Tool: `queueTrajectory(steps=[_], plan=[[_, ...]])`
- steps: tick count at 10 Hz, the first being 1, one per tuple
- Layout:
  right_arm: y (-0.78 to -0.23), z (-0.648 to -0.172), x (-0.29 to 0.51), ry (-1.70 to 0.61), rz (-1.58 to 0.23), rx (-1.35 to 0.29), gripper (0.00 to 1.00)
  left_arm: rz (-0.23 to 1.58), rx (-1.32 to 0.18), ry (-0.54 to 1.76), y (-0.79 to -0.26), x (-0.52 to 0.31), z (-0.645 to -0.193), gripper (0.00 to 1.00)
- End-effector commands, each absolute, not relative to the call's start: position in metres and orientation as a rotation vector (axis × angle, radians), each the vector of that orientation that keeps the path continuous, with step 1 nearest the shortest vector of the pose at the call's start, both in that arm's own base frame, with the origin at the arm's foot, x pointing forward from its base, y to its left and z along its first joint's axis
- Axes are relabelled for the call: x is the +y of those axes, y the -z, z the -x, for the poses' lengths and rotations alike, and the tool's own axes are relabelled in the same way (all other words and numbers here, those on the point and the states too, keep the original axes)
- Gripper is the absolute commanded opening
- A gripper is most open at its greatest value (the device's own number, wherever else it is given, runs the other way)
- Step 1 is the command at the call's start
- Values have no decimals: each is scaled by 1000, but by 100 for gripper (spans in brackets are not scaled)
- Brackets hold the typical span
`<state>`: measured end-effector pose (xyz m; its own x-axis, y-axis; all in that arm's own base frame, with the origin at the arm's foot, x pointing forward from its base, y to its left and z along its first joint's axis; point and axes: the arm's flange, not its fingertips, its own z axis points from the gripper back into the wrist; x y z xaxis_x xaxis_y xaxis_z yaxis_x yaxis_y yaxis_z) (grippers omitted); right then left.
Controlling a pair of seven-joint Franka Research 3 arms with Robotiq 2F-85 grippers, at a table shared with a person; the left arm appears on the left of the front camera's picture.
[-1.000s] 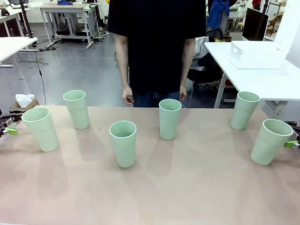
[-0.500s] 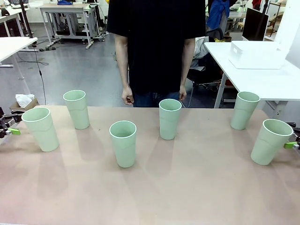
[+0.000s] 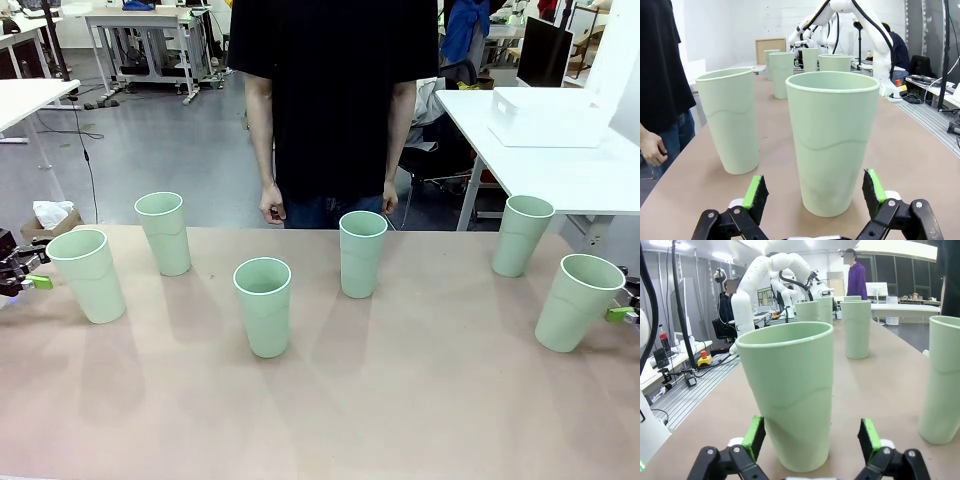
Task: Stack the cups and store them in the basket.
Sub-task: Pick up two Reusable plastic cups , one in each hand.
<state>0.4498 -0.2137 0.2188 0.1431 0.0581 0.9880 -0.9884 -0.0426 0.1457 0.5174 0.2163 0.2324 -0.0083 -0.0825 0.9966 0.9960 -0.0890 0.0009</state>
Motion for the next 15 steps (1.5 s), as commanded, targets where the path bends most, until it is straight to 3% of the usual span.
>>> queueTrajectory(steps=[1, 15], plan=[[-219, -443, -205, -1202, -1269, -1064, 100, 1186, -1157, 1304, -232, 207, -511, 100], [-213, -439, -180, -1230, -1305, -1059, 100, 1272, -1093, 1352, -216, 164, -496, 100]])
